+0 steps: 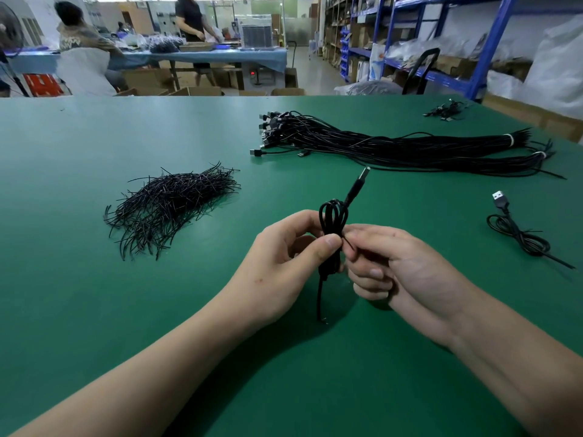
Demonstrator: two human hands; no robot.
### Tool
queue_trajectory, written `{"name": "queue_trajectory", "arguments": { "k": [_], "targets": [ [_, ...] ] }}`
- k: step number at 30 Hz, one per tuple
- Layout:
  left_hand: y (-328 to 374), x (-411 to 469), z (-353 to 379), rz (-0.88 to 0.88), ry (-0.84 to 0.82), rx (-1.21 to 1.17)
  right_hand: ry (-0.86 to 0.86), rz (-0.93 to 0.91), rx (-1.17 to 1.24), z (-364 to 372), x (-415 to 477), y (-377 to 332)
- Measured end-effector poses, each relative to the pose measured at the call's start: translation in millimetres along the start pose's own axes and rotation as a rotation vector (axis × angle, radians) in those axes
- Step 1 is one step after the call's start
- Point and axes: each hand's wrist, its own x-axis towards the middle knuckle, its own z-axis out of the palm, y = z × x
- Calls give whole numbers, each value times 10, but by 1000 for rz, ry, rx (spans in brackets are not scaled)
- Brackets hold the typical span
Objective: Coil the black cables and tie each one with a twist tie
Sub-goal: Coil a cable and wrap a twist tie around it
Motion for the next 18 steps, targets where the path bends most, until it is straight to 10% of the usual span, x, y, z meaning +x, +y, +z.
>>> {"name": "queue_trajectory", "arguments": {
  "k": [18],
  "targets": [
    [55, -20, -99, -65, 104, 150, 85, -149, -306, 64, -9, 62]
  ]
}}
